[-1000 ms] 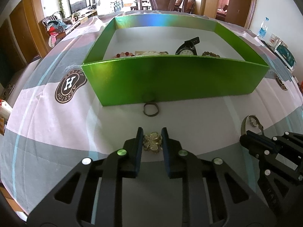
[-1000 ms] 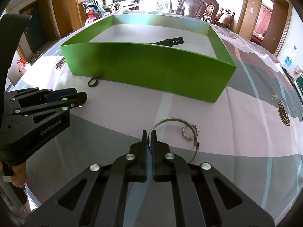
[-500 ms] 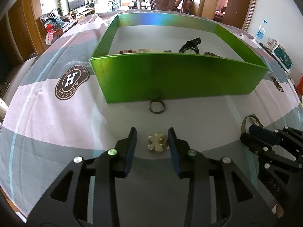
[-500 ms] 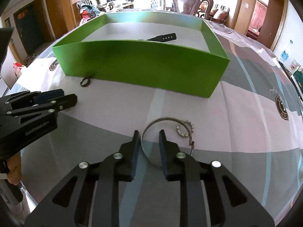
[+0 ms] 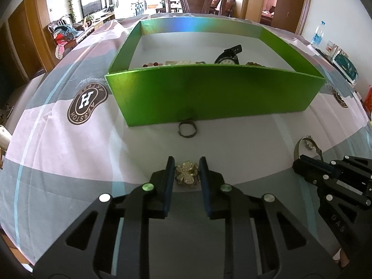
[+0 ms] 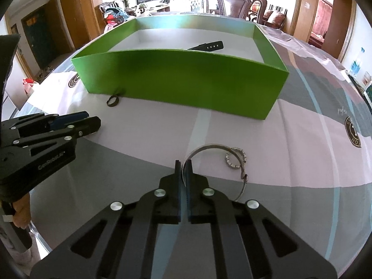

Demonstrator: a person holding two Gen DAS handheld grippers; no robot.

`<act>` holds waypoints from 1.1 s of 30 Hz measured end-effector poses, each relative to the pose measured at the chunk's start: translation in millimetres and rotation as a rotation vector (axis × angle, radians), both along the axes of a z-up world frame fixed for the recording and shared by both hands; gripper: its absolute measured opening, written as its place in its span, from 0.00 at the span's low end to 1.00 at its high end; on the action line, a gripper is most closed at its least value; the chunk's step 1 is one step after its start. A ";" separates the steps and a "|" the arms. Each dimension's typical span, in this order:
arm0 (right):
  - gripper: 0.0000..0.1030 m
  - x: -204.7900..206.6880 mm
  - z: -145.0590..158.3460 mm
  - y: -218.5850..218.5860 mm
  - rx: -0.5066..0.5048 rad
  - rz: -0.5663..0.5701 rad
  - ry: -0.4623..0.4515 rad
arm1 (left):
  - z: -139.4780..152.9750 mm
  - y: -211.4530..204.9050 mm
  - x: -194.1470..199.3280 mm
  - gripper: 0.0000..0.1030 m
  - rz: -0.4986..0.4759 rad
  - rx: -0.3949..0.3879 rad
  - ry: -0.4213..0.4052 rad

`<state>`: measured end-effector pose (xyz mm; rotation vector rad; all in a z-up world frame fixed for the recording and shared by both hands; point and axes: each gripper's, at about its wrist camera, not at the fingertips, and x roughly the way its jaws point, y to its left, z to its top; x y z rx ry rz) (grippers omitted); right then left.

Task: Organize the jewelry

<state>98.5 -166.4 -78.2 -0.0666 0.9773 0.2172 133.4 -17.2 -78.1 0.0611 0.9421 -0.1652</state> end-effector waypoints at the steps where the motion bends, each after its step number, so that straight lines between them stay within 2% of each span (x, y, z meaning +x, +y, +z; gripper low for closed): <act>1: 0.04 -0.3 1.4 -0.7 -0.001 -0.002 -0.002 | 1.4 -0.8 -0.3 0.21 0.001 0.000 -0.004; 8: 0.04 -2.4 15.7 -5.4 -0.005 -0.017 -0.045 | 11.4 -0.2 -4.6 0.21 0.008 -0.003 -0.030; 19: 0.04 0.9 21.5 5.4 -0.055 -0.005 -0.069 | 18.9 1.4 -8.1 0.21 0.010 -0.005 -0.049; 28: 0.04 -1.3 13.2 10.2 -0.061 0.007 -0.045 | 16.4 1.6 -8.1 0.21 0.018 -0.006 -0.033; 33: 0.04 -2.4 22.1 11.4 -0.069 0.009 -0.077 | 22.4 1.2 -6.9 0.21 0.019 -0.004 -0.054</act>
